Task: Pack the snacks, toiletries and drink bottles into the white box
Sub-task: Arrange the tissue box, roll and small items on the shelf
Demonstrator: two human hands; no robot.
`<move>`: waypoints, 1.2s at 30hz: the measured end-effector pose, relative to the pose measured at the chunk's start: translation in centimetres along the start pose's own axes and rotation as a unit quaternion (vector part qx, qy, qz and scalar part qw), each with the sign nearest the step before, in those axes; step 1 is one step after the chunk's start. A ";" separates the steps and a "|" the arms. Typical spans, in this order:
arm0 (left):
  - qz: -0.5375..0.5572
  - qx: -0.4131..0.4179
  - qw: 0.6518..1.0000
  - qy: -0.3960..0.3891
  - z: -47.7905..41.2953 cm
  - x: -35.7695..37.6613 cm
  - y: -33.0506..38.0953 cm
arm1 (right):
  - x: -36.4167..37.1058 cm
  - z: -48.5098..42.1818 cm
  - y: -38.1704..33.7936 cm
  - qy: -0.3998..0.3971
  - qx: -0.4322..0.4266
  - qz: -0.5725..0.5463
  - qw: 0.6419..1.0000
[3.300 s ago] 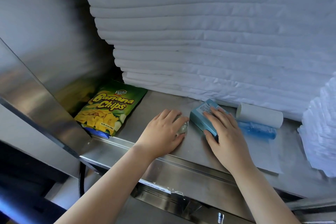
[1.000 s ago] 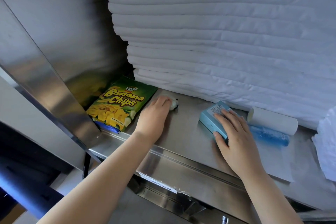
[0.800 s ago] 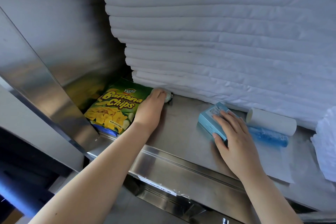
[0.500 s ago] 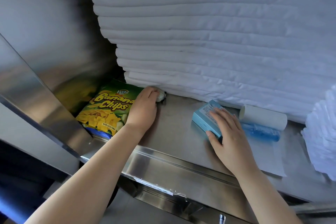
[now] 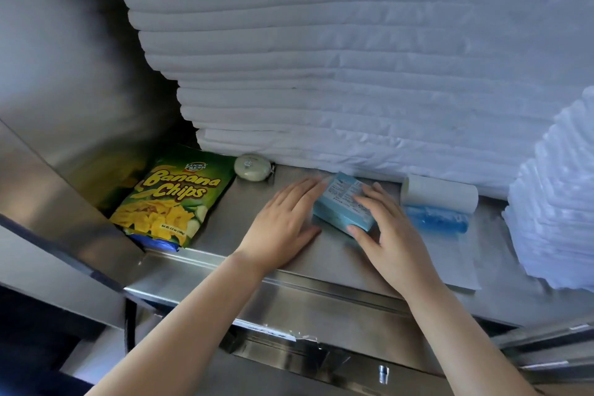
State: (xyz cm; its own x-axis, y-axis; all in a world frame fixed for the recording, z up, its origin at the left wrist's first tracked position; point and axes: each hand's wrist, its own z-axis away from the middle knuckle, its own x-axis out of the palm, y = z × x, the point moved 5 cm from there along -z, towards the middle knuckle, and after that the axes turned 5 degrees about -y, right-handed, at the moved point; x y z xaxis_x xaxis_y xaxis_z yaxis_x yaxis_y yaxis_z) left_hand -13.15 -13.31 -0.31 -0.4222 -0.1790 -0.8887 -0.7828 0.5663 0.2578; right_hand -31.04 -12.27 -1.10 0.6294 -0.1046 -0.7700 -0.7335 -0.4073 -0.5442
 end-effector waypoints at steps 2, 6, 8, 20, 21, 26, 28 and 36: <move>0.006 0.016 1.000 0.013 0.6 -0.3 -0.2 | 0.2 -0.1 -0.6 -0.010 -0.022 -0.012 1.000; 0.017 0.048 0.998 0.046 1.4 -0.9 0.2 | 0.4 -0.2 -1.5 -0.014 -0.051 -0.016 0.998; 0.040 0.050 0.996 0.067 1.6 -1.3 0.4 | -0.2 -0.1 -1.7 0.022 -0.056 -0.030 0.998; 0.120 -0.038 0.982 0.142 1.0 -2.5 0.2 | -1.0 0.2 -2.0 0.098 -0.105 -0.034 0.989; 0.132 -0.048 0.980 0.139 0.8 -2.4 0.1 | -1.0 0.1 -2.0 0.101 -0.101 -0.043 0.989; 0.084 -0.044 0.988 0.120 0.2 -1.5 -0.2 | -0.5 -0.1 -2.0 0.092 -0.097 -0.013 0.991; 0.082 -0.042 0.990 0.105 0.2 -1.2 -0.3 | -0.5 -0.1 -2.2 0.094 -0.114 0.023 0.989; -0.032 -0.036 0.998 0.047 0.6 -0.3 -0.3 | 0.6 -0.3 -2.0 0.044 -0.093 0.085 0.991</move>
State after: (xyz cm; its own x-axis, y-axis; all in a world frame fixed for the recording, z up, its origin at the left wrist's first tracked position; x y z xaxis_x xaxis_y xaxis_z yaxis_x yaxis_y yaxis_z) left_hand -12.48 -12.95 -0.35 -0.4091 -0.2891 -0.8655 -0.8388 0.4924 0.2320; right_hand -29.14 -11.85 -0.38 0.5259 -0.2613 -0.8094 -0.7760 -0.5370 -0.3309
